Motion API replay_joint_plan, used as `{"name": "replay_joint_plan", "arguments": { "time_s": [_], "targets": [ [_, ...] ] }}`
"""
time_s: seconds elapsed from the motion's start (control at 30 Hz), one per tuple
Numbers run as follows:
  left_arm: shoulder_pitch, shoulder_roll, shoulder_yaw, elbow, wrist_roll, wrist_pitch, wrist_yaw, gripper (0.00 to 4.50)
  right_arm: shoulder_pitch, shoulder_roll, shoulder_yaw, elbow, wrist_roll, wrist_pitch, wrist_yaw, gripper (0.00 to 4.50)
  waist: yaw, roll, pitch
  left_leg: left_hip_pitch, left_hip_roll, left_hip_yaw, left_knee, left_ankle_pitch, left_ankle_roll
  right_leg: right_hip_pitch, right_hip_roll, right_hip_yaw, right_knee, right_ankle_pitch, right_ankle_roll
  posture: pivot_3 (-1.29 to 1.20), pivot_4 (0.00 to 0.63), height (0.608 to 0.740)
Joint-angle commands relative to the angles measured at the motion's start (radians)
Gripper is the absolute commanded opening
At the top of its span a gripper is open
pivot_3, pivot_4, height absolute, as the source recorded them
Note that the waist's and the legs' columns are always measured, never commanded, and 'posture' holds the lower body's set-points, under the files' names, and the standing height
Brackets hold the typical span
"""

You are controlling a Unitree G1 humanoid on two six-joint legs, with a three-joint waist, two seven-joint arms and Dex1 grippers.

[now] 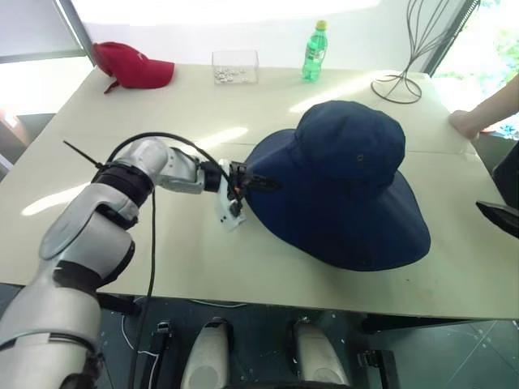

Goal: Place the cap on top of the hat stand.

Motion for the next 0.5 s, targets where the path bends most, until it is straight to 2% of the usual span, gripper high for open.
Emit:
{"name": "replay_joint_plan", "arguments": {
  "time_s": [0.03, 0.1, 0.17, 0.2, 0.23, 0.4, 0.43, 0.5],
  "targets": [
    [-0.038, -0.004, -0.026, 0.032, 0.000, 0.008, 0.048, 0.11, -0.002, -0.018, -0.028, 0.001, -0.006, -0.014, 0.005, 4.50, 0.000, 0.000, 0.000, 0.000, 0.000, 0.000, 0.000, 0.000, 0.000, 0.000, 0.000, 0.000, 0.000, 0.000, 0.000, 0.00, 0.150, 0.739],
    [-0.041, 0.000, -0.029, 0.045, -0.024, -0.023, 0.045, 0.11, 0.008, -0.030, -0.039, 0.010, -0.017, -0.016, 0.020, 4.50, 0.000, 0.000, 0.000, 0.000, 0.000, 0.000, 0.000, 0.000, 0.000, 0.000, 0.000, 0.000, 0.000, 0.000, 0.000, 0.00, 0.150, 0.739],
    [-0.043, 0.018, -0.021, 0.071, -0.082, -0.120, -0.004, 1.06, 0.010, -0.052, -0.049, 0.032, -0.031, -0.017, 0.035, 4.50, -0.001, 0.000, 0.000, 0.000, 0.000, 0.000, 0.000, 0.000, 0.000, 0.000, 0.000, 0.000, 0.000, 0.000, 0.000, 0.00, 0.150, 0.739],
    [-0.042, 0.035, -0.021, 0.072, -0.103, -0.171, -0.024, 1.28, 0.009, -0.062, -0.052, 0.044, -0.037, -0.017, 0.043, 4.50, -0.002, 0.000, 0.000, 0.000, 0.000, 0.000, 0.000, 0.000, 0.000, 0.000, 0.000, 0.000, 0.000, 0.000, 0.000, 0.00, 0.150, 0.739],
    [-0.037, 0.058, -0.020, 0.056, -0.117, -0.214, -0.041, 1.72, 0.007, -0.072, -0.054, 0.057, -0.043, -0.019, 0.052, 4.50, -0.003, 0.000, 0.000, 0.000, 0.000, 0.000, 0.000, 0.000, 0.000, 0.000, 0.000, 0.000, 0.000, 0.000, 0.000, 0.00, 0.150, 0.739],
    [-0.001, 0.131, 0.010, -0.005, -0.169, -0.267, -0.105, 4.12, -0.010, -0.097, -0.027, 0.098, -0.065, -0.036, 0.068, 4.50, -0.002, 0.000, 0.000, 0.000, 0.000, 0.000, -0.001, 0.000, 0.000, -0.001, 0.000, 0.000, 0.000, 0.000, 0.000, 0.00, 0.150, 0.739],
    [0.006, 0.141, 0.016, -0.007, -0.182, -0.268, -0.121, 4.48, -0.014, -0.099, -0.019, 0.101, -0.069, -0.040, 0.070, 4.50, -0.001, 0.000, 0.000, 0.000, 0.000, 0.000, -0.001, 0.000, 0.000, -0.001, 0.000, 0.000, 0.000, 0.000, 0.000, 0.00, 0.150, 0.739],
    [0.024, 0.168, 0.034, -0.013, -0.216, -0.273, -0.158, 4.48, -0.020, -0.100, -0.002, 0.106, -0.074, -0.050, 0.079, 4.50, 0.000, 0.000, 0.000, 0.000, 0.000, 0.000, -0.001, 0.000, 0.000, -0.001, 0.000, 0.000, 0.000, 0.000, 0.000, 0.00, 0.150, 0.739]
  ]
}}
